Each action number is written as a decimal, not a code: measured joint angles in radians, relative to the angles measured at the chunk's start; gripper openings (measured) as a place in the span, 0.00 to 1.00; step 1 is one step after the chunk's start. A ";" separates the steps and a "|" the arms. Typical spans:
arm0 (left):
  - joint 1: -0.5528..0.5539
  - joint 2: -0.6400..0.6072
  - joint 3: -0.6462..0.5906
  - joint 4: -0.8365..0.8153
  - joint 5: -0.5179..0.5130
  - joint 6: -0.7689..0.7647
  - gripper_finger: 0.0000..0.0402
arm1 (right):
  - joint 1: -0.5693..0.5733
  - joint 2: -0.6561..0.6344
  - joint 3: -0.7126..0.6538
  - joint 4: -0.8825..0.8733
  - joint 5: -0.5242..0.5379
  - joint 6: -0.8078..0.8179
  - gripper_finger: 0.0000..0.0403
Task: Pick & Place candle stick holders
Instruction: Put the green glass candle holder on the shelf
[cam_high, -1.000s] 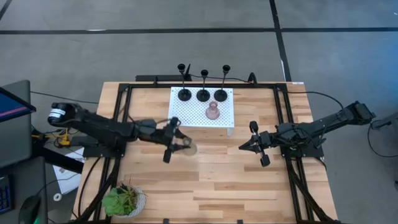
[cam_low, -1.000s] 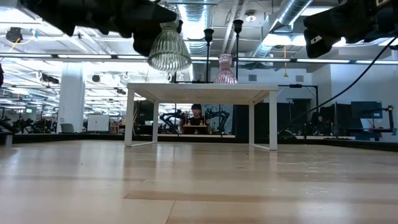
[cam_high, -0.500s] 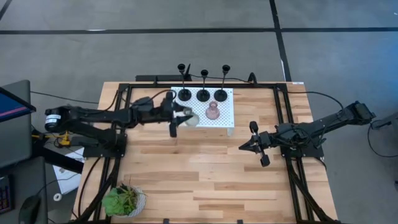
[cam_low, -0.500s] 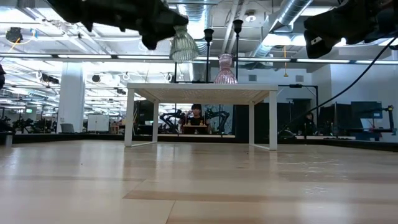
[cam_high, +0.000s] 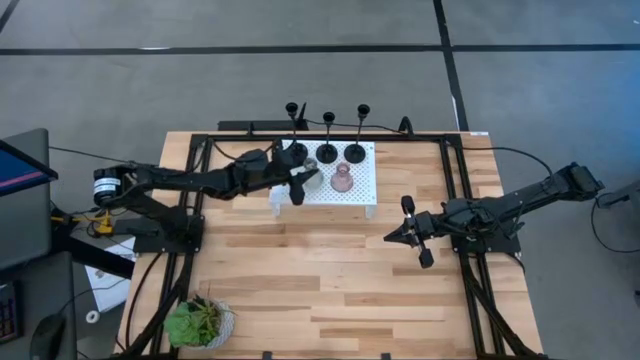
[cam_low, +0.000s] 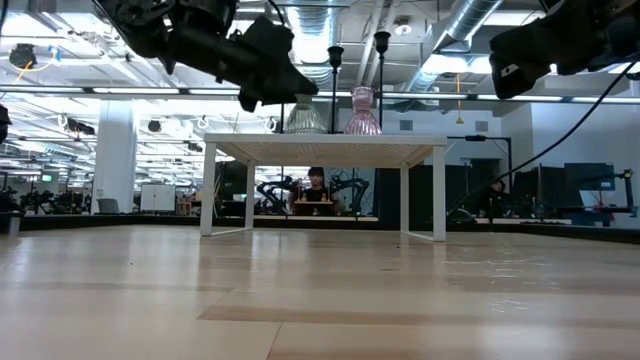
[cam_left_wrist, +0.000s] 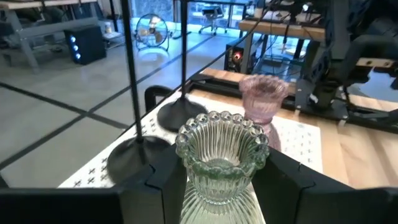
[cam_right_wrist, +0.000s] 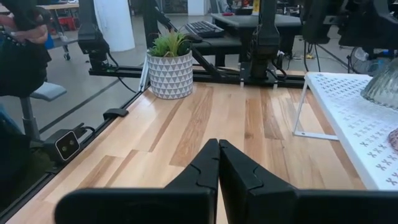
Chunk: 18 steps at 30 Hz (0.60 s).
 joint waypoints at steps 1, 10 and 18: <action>0.000 0.002 0.000 -0.003 -0.005 0.000 0.40 | -0.001 0.000 0.000 -0.001 0.000 0.000 0.00; 0.000 0.009 0.001 0.004 -0.017 -0.030 0.40 | 0.000 0.000 0.000 -0.005 0.003 0.000 0.00; 0.000 0.016 -0.002 -0.004 -0.018 -0.045 0.40 | 0.000 0.000 0.000 -0.007 0.003 0.000 0.00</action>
